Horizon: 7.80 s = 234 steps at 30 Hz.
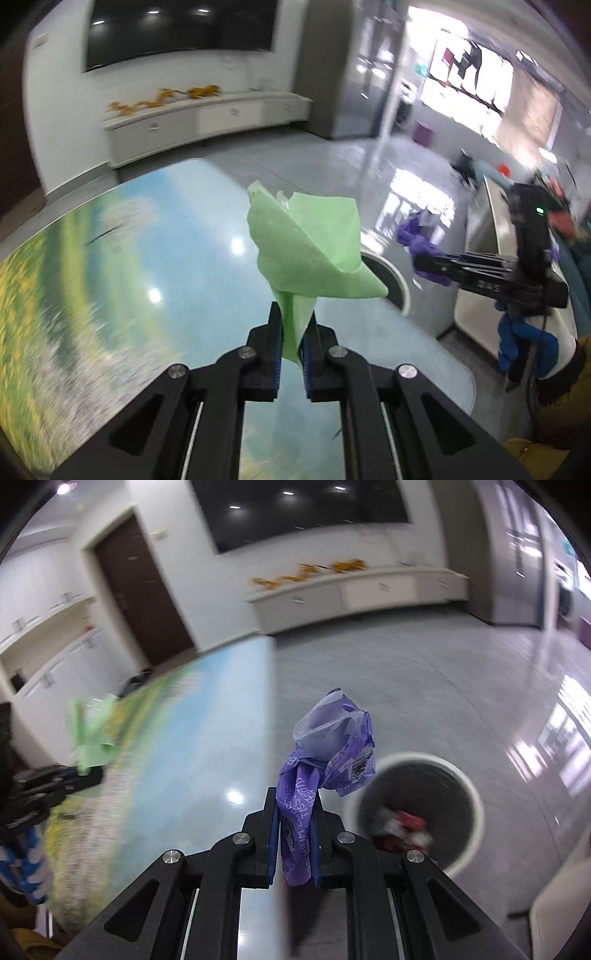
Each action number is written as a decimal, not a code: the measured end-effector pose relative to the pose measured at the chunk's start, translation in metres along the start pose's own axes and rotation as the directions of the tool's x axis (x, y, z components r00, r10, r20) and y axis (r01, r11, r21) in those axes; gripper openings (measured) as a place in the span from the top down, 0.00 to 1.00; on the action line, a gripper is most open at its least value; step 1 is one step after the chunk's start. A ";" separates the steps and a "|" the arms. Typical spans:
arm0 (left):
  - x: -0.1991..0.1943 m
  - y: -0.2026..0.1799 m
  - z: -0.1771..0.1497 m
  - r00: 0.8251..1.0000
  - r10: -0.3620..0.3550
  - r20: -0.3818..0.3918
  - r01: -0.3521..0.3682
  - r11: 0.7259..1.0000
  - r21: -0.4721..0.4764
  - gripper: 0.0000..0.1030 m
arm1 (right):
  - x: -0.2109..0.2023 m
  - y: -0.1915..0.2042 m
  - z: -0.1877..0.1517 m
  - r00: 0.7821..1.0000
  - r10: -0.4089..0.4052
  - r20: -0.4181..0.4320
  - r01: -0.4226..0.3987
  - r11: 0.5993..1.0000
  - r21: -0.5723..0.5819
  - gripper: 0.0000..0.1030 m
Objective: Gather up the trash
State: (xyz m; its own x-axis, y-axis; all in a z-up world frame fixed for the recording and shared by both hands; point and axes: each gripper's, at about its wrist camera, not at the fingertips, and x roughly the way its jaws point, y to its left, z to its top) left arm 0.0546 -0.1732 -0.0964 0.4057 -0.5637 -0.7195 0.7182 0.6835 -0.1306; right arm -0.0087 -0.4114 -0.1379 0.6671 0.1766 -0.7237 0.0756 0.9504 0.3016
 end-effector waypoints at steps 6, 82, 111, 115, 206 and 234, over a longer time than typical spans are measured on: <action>0.071 -0.054 0.041 0.993 -0.051 -0.107 0.061 0.994 0.093 0.92 | 0.023 -0.062 -0.002 0.998 -0.058 -0.038 0.062 0.993 0.105 0.87; -0.169 0.090 -0.024 0.627 0.744 0.232 -0.604 0.652 -0.459 0.01 | -0.029 0.145 0.068 0.935 -0.150 0.320 0.194 0.975 -0.110 0.00; -0.171 0.093 -0.033 0.609 0.765 0.209 -0.636 0.629 -0.447 0.01 | -0.038 0.146 0.065 0.905 -0.210 0.370 0.268 0.957 -0.113 0.00; -0.169 0.093 -0.033 0.607 0.768 0.205 -0.639 0.625 -0.449 0.01 | -0.039 0.145 0.065 0.901 -0.216 0.376 0.276 0.954 -0.113 0.00; -0.164 0.095 -0.045 0.634 0.746 0.206 -0.623 0.650 -0.437 0.01 | -0.033 0.138 0.058 0.892 -0.245 0.380 0.315 0.940 -0.132 0.00; -0.163 0.097 -0.041 0.645 0.737 0.203 -0.615 0.658 -0.435 0.01 | -0.034 0.137 0.057 0.890 -0.246 0.383 0.316 0.940 -0.131 0.00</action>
State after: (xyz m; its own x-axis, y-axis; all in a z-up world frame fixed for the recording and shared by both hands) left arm 0.0345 0.0040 -0.0202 0.9055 0.0464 -0.4218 -0.0231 0.9979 0.0602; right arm 0.0208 -0.3022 -0.0366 0.8590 -0.1748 -0.4813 0.1847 0.9824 -0.0272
